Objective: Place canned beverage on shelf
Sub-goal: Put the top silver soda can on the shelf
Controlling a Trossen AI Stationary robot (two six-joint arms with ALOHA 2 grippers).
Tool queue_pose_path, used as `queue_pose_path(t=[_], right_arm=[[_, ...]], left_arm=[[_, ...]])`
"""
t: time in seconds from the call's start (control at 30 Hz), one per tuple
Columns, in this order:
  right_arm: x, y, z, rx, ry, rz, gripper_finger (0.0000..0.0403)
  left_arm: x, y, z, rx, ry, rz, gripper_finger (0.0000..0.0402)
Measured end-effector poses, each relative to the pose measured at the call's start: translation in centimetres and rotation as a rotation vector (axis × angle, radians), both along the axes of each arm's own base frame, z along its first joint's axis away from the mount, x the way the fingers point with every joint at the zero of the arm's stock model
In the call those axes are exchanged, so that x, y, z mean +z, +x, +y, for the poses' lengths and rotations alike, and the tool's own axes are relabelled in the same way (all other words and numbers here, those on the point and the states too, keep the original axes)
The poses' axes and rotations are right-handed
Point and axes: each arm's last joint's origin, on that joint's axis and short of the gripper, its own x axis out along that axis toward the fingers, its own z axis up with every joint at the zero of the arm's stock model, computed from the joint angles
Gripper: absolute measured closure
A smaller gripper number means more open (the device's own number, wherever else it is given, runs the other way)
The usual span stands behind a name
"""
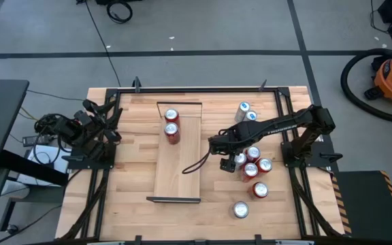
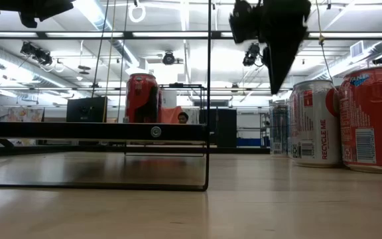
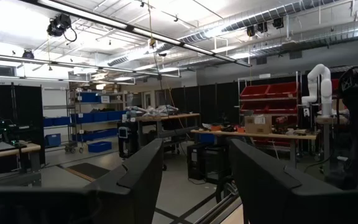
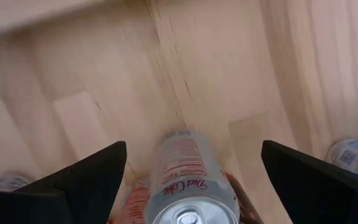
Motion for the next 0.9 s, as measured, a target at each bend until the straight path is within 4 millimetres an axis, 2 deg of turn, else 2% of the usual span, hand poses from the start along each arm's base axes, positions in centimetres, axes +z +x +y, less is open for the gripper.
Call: queue_pose_path(t=[0.4,0.6,0.73,0.9], right_arm=[[-3.6,-1.6,-0.2,-0.069,0.061,0.123,0.0010],[-5.0,-1.8,0.2,-0.055,0.071,0.105,0.0012],[-5.9,-2.1,0.2,-0.052,0.080,0.119,0.0028],[-6.4,-2.4,-0.1,-0.048,0.088,0.131,0.0067]], left_arm=[[0.0,0.0,0.0,0.000,0.000,-0.001,0.0207],[0.0,0.0,0.0,0.000,0.000,0.000,0.0207],[0.0,0.0,0.0,0.000,0.000,0.000,0.0207],[0.0,0.0,0.0,0.000,0.000,0.000,0.0207]])
